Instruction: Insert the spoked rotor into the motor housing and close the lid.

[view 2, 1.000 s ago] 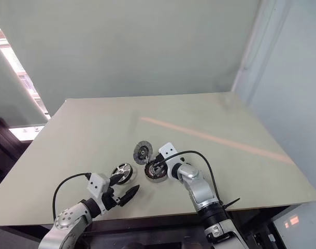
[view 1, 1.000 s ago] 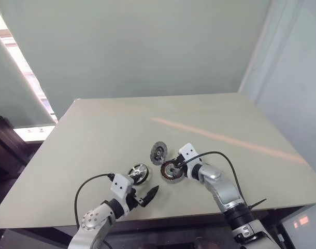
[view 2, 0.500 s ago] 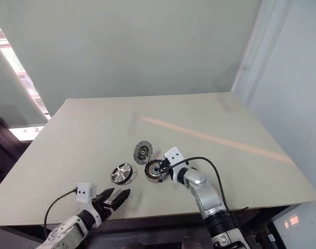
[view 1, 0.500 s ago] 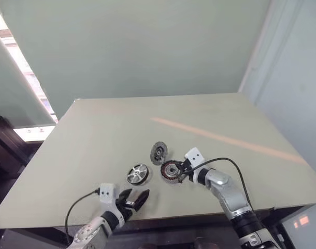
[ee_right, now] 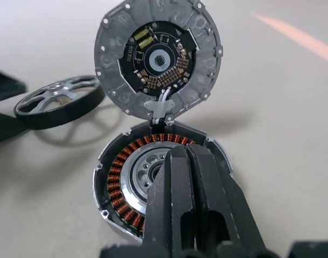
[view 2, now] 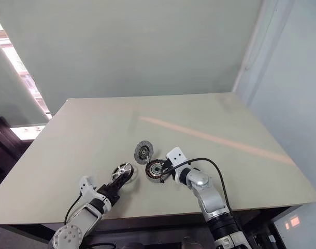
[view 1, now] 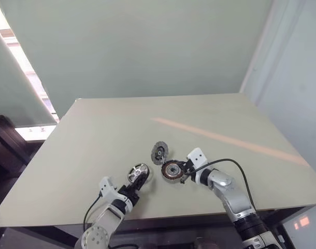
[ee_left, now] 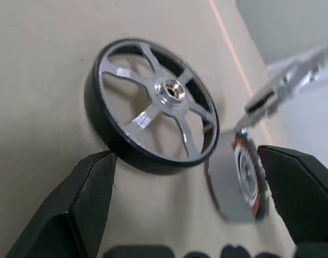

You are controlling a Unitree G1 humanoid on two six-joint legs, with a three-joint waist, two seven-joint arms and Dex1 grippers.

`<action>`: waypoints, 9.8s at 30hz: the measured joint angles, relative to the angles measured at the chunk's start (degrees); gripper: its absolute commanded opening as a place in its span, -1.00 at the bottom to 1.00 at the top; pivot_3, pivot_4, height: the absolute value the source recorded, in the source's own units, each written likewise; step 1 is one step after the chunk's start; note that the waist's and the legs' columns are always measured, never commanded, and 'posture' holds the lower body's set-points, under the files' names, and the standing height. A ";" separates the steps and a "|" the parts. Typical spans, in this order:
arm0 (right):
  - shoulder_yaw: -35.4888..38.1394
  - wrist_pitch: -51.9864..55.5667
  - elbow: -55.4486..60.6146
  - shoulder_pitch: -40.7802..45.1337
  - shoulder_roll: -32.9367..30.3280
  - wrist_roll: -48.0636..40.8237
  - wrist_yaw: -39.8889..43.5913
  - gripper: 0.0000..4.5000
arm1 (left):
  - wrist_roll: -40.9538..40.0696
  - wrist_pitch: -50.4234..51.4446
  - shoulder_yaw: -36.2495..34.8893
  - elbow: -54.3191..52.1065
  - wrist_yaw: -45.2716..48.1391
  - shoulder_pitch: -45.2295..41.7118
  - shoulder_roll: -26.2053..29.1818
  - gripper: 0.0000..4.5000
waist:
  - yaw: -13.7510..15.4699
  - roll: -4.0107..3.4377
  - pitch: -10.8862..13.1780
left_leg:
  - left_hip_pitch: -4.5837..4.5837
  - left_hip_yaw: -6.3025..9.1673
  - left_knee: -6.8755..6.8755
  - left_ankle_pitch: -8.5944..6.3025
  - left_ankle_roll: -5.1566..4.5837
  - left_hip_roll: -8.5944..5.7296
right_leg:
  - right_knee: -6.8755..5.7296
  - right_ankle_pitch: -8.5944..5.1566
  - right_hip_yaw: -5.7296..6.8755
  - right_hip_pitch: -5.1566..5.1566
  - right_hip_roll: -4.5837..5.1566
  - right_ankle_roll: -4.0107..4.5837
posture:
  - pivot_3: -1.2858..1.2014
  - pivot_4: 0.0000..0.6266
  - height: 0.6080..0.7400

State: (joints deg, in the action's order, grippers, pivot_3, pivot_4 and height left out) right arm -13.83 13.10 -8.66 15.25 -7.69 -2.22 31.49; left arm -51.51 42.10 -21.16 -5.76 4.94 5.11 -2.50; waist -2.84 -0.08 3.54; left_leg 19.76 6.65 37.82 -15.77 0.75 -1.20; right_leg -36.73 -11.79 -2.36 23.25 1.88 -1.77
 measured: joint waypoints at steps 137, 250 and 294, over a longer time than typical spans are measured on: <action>4.89 4.89 8.84 -10.34 -3.99 -3.11 -2.55 -1.00 | 11.33 3.25 22.91 -12.74 11.34 -4.48 18.07 0.99 | -0.05 0.11 0.12 | 0.27 0.09 -0.02 -0.03 0.04 -0.09 | 0.08 -0.01 -0.07 0.22 0.01 -0.01 | 0.03 -1.00 1.00; -23.06 -2.82 -6.99 21.31 -12.08 24.74 29.38 -0.99 | 28.87 -19.22 16.90 -6.66 27.33 4.22 24.50 1.00 | -0.01 0.12 0.11 | 0.00 0.11 -0.21 0.01 0.02 -0.02 | -0.04 0.02 -0.02 0.16 -0.03 0.00 | 0.03 -1.00 1.00; -27.27 30.42 9.24 13.52 1.68 20.08 17.68 -0.99 | 27.99 -15.76 14.27 -8.24 28.77 10.10 26.94 1.00 | -0.04 0.10 0.12 | 0.09 0.15 -0.23 -0.01 0.07 0.01 | -0.04 0.01 0.08 0.29 0.01 0.00 | 0.03 -1.00 1.00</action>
State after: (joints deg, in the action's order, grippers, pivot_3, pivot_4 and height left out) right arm -41.10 43.51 0.58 28.77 -6.01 17.86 49.17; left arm -23.52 26.35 -6.88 -14.00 33.71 15.20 24.44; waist -2.88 0.02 3.66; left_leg 19.85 6.79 37.59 -15.78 0.82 -1.19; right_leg -36.76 -11.77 -2.28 23.54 1.88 -1.77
